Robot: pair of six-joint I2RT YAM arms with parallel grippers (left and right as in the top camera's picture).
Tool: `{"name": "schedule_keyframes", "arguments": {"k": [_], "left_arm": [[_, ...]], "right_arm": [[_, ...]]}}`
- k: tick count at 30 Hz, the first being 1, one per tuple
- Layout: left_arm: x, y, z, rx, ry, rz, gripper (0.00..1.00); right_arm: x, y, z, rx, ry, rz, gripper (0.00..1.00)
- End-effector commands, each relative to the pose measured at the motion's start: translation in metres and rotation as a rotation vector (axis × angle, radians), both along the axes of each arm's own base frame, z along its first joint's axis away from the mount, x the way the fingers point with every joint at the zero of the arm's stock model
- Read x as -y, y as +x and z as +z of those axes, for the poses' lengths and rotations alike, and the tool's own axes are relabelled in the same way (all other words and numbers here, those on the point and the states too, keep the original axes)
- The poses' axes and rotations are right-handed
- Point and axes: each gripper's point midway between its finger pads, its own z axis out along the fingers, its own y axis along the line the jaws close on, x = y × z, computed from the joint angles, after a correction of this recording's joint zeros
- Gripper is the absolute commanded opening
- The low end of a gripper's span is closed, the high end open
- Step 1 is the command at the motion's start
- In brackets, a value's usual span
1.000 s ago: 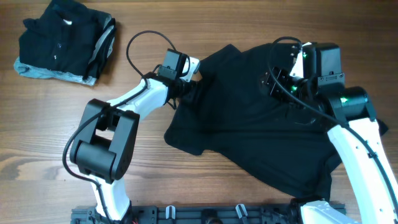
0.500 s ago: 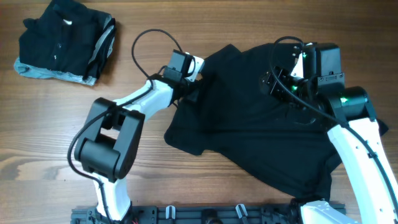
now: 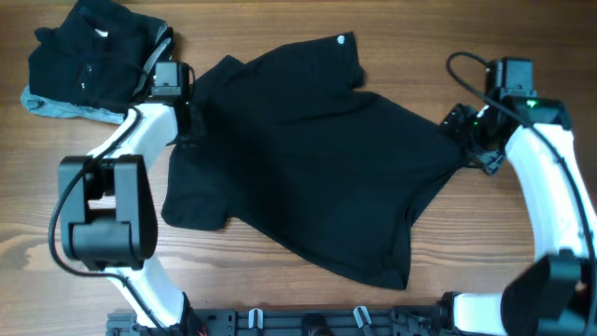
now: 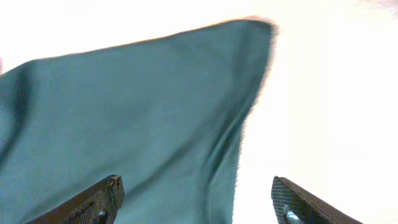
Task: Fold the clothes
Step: 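Grasp the shirt's left edge with the left gripper, then stretch the shirt between both grippers and lay it flat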
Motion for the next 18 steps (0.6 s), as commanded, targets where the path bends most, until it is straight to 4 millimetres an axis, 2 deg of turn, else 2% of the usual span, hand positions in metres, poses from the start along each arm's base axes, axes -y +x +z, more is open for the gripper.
{"name": "schedule_keyframes", "arguments": {"k": [1, 4, 6, 7, 10, 12, 13, 14, 16, 17, 18], "left_arm": [[-0.005, -0.001, 0.026, 0.057, -0.075, 0.062, 0.19], [0.002, 0.002, 0.047, 0.103, -0.109, 0.041, 0.34], [0.008, 0.003, 0.065, 0.142, -0.139, 0.026, 0.41], [0.01, 0.001, 0.078, 0.169, -0.15, 0.019, 0.43], [0.012, -0.003, 0.106, 0.22, -0.156, 0.011, 0.46], [0.014, -0.005, 0.121, 0.255, -0.159, 0.005, 0.47], [0.016, -0.005, 0.132, 0.283, -0.171, -0.004, 0.48], [0.019, -0.006, 0.139, 0.3, -0.185, -0.013, 0.48], [0.02, -0.006, 0.142, 0.307, -0.186, -0.016, 0.49], [0.022, -0.007, 0.141, 0.302, -0.186, -0.021, 0.5], [0.027, -0.007, 0.141, 0.298, -0.188, -0.033, 0.51]], "right_arm": [[0.021, -0.003, -0.043, -0.122, 0.08, -0.028, 0.81], [0.029, 0.001, -0.086, -0.187, 0.123, 0.001, 0.77], [0.034, 0.015, -0.108, -0.167, 0.115, 0.024, 0.68], [0.036, 0.02, -0.112, -0.154, 0.111, 0.024, 0.64], [0.04, 0.029, -0.112, -0.119, 0.091, 0.031, 0.54], [0.045, 0.034, -0.112, -0.097, 0.069, 0.017, 0.34], [0.049, 0.036, -0.112, -0.092, 0.047, 0.001, 0.16], [0.054, 0.036, -0.112, -0.094, 0.025, -0.024, 0.04], [0.066, 0.048, -0.11, -0.038, -0.009, -0.032, 0.04], [0.08, 0.057, -0.105, 0.003, -0.032, -0.054, 0.04], [0.105, 0.068, -0.092, 0.06, -0.052, -0.093, 0.04]]}}
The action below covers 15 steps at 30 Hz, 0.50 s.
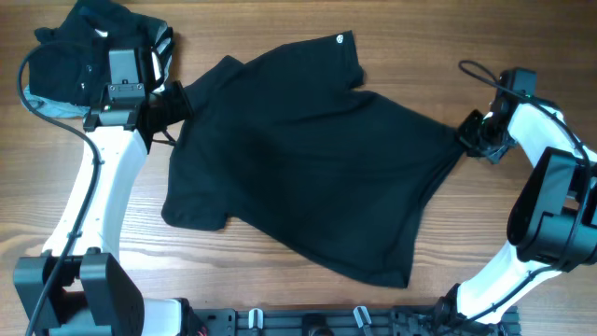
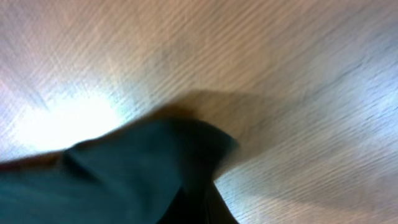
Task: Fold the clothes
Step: 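Stretch the shirt between both grippers and lay it flat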
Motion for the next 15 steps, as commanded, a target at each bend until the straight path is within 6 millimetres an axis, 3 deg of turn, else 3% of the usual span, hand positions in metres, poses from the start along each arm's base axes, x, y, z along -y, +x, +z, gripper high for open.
{"name": "schedule_keyframes", "arguments": {"k": [1, 3, 5, 6, 7, 8, 11, 13, 15], "left_arm": [[0.015, -0.003, 0.004, 0.008, -0.018, -0.036, 0.52], [0.027, -0.002, 0.005, 0.013, -0.018, -0.065, 0.54], [0.046, 0.002, 0.009, 0.038, -0.019, -0.111, 0.61], [0.053, 0.002, 0.01, 0.045, -0.019, -0.127, 0.63], [0.061, 0.003, 0.011, 0.053, -0.02, -0.145, 0.66], [0.069, 0.004, 0.013, 0.062, -0.02, -0.164, 0.7], [0.089, 0.011, 0.006, 0.076, 0.009, -0.25, 0.7], [0.095, 0.012, -0.017, 0.025, 0.034, -0.291, 0.65], [0.095, 0.012, -0.056, -0.069, 0.037, -0.297, 0.62]], "right_arm": [[0.063, 0.025, 0.029, 0.121, -0.077, -0.084, 0.04], [0.088, 0.064, 0.073, 0.346, -0.055, 0.076, 0.04], [0.125, 0.072, 0.11, 0.413, -0.116, 0.04, 0.21], [0.135, 0.069, 0.124, 0.427, -0.118, 0.001, 0.55], [0.14, 0.064, 0.137, 0.438, -0.107, -0.024, 0.67], [0.138, 0.061, 0.147, 0.446, -0.088, -0.027, 0.7], [0.094, 0.046, 0.181, 0.481, 0.063, 0.034, 0.71], [0.049, 0.025, 0.192, 0.429, 0.189, 0.076, 0.71], [0.014, 0.007, 0.194, 0.35, 0.248, 0.127, 0.71]]}}
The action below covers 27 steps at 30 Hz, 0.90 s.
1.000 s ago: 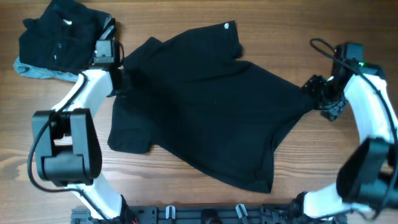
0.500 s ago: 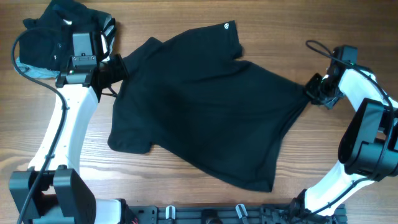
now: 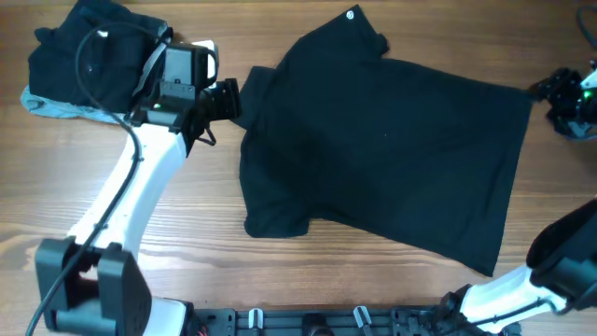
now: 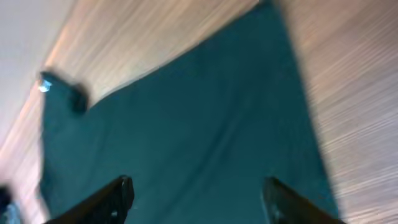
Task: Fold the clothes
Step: 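Stretch the shirt between both grippers and lay it flat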
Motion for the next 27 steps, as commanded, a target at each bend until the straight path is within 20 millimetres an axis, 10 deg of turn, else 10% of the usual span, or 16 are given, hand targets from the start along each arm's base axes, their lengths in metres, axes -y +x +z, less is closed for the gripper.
{"name": "schedule_keyframes", "arguments": {"k": [1, 8, 14, 21, 27], "left_arm": [[0.008, -0.003, -0.07, -0.166, 0.025, -0.06, 0.6], [0.027, -0.032, -0.152, -0.412, -0.044, -0.163, 0.61], [0.01, -0.032, -0.174, -0.435, 0.056, -0.139, 0.04], [-0.112, -0.05, -0.158, -0.51, 0.188, 0.397, 0.04], [-0.109, -0.057, -0.16, -0.564, 0.018, 0.393, 0.31]], "right_arm": [[-0.065, -0.016, 0.03, -0.005, 0.087, 0.152, 0.71], [-0.122, -0.051, 0.004, -0.206, 0.148, 0.266, 0.72], [-0.123, -0.065, -0.025, -0.278, 0.161, 0.247, 0.72], [-0.12, -0.093, -0.087, -0.403, 0.152, 0.153, 0.75], [-0.112, -0.137, -0.159, -0.537, 0.091, -0.024, 0.68]]}}
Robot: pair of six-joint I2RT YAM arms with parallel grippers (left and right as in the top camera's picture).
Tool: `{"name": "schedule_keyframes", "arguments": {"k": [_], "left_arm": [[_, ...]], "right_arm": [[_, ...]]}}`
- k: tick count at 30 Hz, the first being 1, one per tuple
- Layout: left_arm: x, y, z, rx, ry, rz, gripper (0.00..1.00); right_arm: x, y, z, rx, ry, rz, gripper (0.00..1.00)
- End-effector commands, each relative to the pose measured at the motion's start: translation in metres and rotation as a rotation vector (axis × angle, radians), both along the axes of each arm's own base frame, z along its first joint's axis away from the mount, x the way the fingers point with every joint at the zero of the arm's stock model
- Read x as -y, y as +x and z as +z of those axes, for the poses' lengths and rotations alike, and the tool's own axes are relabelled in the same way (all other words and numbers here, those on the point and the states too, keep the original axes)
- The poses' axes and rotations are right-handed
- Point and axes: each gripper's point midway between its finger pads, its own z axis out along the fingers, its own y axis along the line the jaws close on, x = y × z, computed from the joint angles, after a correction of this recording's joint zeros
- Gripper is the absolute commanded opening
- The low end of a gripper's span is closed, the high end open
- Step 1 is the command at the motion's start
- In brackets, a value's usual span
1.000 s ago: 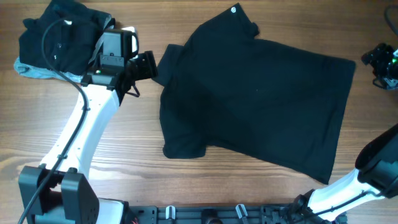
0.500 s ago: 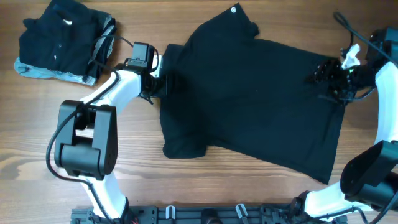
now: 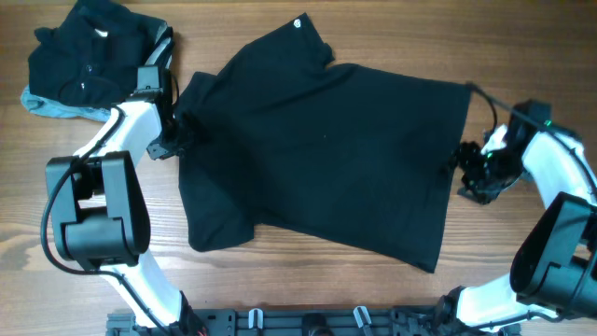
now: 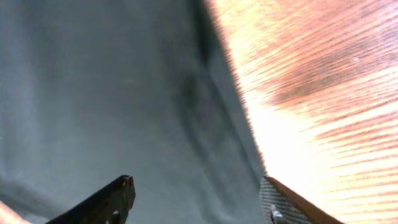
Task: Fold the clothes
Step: 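Stretch the shirt between both grippers and lay it flat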
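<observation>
A black T-shirt (image 3: 326,149) lies spread on the wooden table (image 3: 522,280), its collar toward the far side and a sleeve at the near left. My left gripper (image 3: 173,140) is at the shirt's left edge by the shoulder; its jaws are lost against the dark cloth. My right gripper (image 3: 466,175) is at the shirt's right edge. In the right wrist view it (image 4: 196,202) is open, its fingers wide apart over the shirt (image 4: 124,81) where the cloth's edge meets bare wood (image 4: 323,74).
A heap of dark clothes (image 3: 89,56) sits at the far left corner on a grey-blue garment (image 3: 56,105). A black rail (image 3: 308,322) runs along the near table edge between the arm bases.
The shirt has shifted left across the table. My left gripper moved left and nearer with it. My right gripper came in from the far right edge to the shirt's right edge.
The shirt first lay rumpled and slanted, a gripper at each end, the right one open. Then the right gripper was low at the right corner. Then the shirt was stretched flat and farther right. Now it lies spread farther left.
</observation>
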Motion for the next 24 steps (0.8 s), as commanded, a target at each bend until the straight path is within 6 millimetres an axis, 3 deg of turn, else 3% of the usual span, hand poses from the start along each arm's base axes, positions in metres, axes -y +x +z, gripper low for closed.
{"name": "schedule_keyframes", "arguments": {"k": [1, 2, 4, 7, 8, 9, 12, 15, 16, 18, 19, 21, 24], "left_arm": [[0.012, -0.016, -0.012, -0.056, -0.038, -0.003, 0.67], [0.013, -0.017, -0.01, -0.058, -0.041, -0.021, 0.73], [0.015, -0.017, -0.004, -0.053, -0.045, -0.06, 0.75], [0.015, -0.009, 0.024, 0.024, -0.039, -0.061, 0.81], [0.014, -0.006, 0.037, 0.059, -0.037, -0.062, 0.83], [0.014, -0.004, 0.048, 0.09, -0.034, -0.062, 0.85], [0.015, 0.001, 0.086, 0.196, -0.027, -0.065, 0.89], [0.026, 0.005, 0.098, 0.241, -0.09, -0.085, 0.88], [0.03, 0.007, 0.097, 0.246, -0.11, -0.091, 0.88], [0.03, 0.009, 0.099, 0.257, -0.108, -0.093, 0.88], [0.03, 0.011, 0.099, 0.265, -0.107, -0.094, 0.88], [0.03, 0.012, 0.1, 0.267, -0.108, -0.094, 0.88], [0.03, 0.011, 0.099, 0.266, -0.108, -0.094, 0.89]], "right_arm": [[0.017, -0.04, -0.03, -0.168, -0.14, -0.153, 0.68], [0.015, -0.051, -0.037, -0.201, -0.145, -0.166, 0.68], [0.008, -0.056, -0.043, -0.197, -0.113, -0.149, 0.61], [0.001, -0.063, -0.055, -0.178, -0.089, -0.116, 0.2], [0.009, -0.064, -0.056, -0.19, -0.135, -0.143, 0.08], [0.024, -0.062, -0.057, -0.194, -0.202, -0.182, 0.04], [0.085, -0.062, -0.04, -0.221, -0.373, -0.339, 0.04], [0.116, -0.054, -0.027, -0.177, -0.381, -0.447, 0.05], [0.121, -0.041, -0.02, -0.126, -0.339, -0.451, 0.1], [0.084, -0.002, -0.004, 0.069, -0.086, -0.265, 0.43], [0.063, 0.002, 0.0, 0.096, 0.0, -0.208, 0.56], [0.046, -0.005, -0.007, 0.063, 0.001, -0.141, 0.68], [0.01, -0.027, -0.03, -0.015, 0.02, -0.065, 0.7]]}}
